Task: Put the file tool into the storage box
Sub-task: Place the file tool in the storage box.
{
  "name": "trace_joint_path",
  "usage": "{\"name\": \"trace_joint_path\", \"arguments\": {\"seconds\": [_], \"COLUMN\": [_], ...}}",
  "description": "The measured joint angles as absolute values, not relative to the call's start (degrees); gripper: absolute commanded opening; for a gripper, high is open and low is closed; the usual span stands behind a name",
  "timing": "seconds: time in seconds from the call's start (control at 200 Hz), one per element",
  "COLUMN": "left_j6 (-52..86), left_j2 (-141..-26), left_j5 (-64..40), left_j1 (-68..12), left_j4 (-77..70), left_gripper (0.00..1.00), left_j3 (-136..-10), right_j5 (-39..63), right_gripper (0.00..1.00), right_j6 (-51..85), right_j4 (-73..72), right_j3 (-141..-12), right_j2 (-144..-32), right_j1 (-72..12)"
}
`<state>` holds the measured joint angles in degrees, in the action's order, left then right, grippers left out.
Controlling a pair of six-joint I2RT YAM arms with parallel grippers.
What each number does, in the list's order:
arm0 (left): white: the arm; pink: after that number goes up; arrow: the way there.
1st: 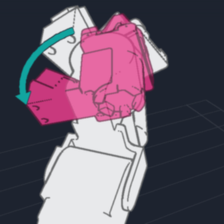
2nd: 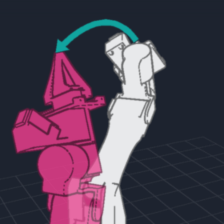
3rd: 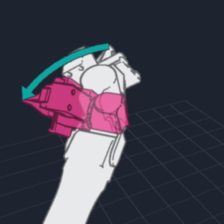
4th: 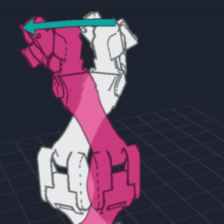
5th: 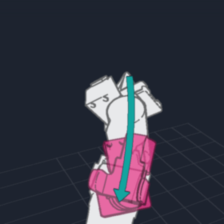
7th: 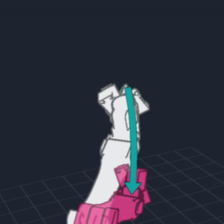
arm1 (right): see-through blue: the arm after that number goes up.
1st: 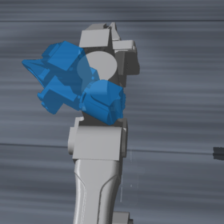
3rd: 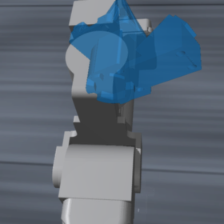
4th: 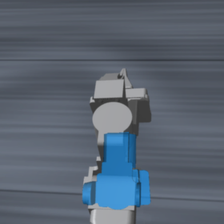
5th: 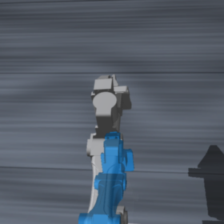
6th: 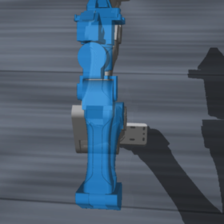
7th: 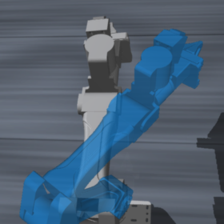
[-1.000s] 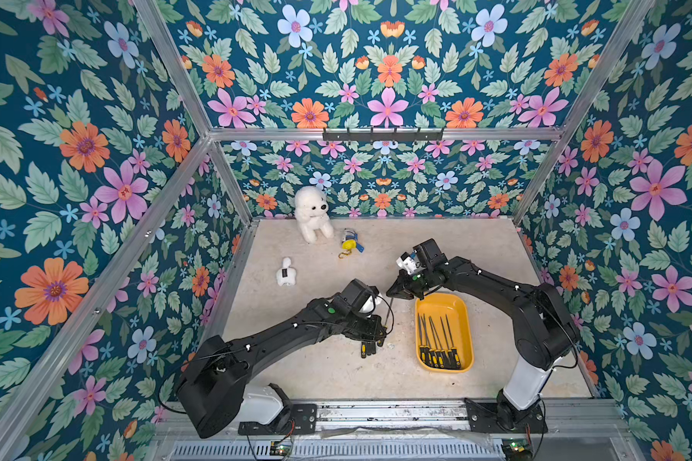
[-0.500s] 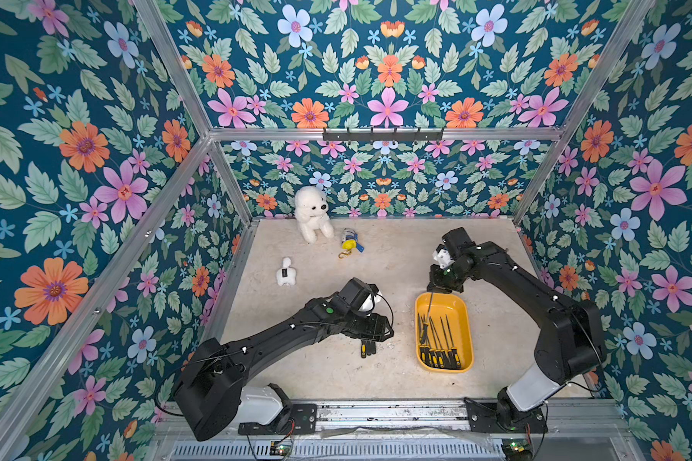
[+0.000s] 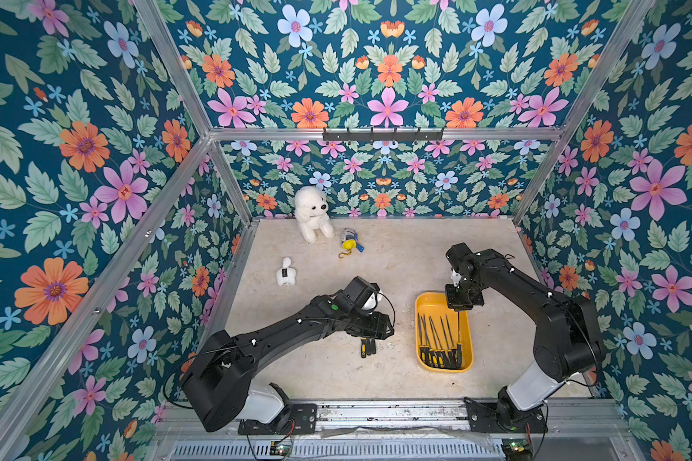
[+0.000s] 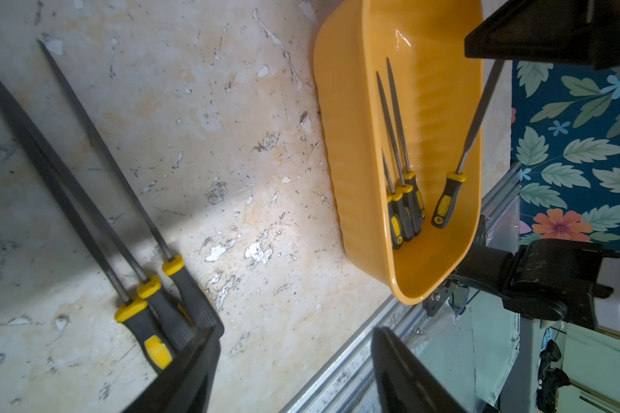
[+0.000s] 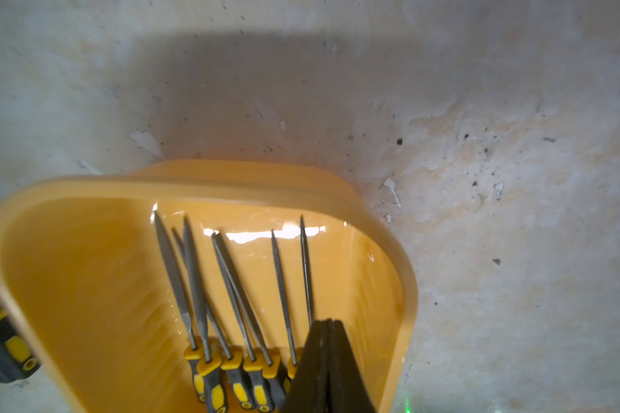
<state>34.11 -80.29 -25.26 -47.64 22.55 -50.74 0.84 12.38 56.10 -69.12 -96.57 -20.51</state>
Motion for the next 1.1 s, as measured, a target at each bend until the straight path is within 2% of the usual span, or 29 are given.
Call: {"name": "trace_joint_path", "arguments": {"seconds": [0.32, 0.695, 1.1], "left_j6": [34.20, 34.41, 36.49], "left_j2": [-80.01, -80.40, -79.90], "left_j5": [-24.03, -23.68, -22.59], "left_j1": [-47.48, -47.44, -47.44], "left_j4": [22.52, 22.39, 22.04], "left_gripper": [0.73, 0.73, 0.70], "left_j3": [-49.36, -49.06, -45.80], "right_j5": [-1.69, -1.83, -1.39], "right_gripper": [0.00, 0.24, 0.25], "right_j6": [11.92, 11.99, 12.88], "right_j4": [52.90, 49.67, 50.22], "right_j3": [-66.59, -65.21, -69.65], "right_j2": [-99.31, -100.40, -97.91], "right_j1": [-21.10, -21.21, -21.21]}}
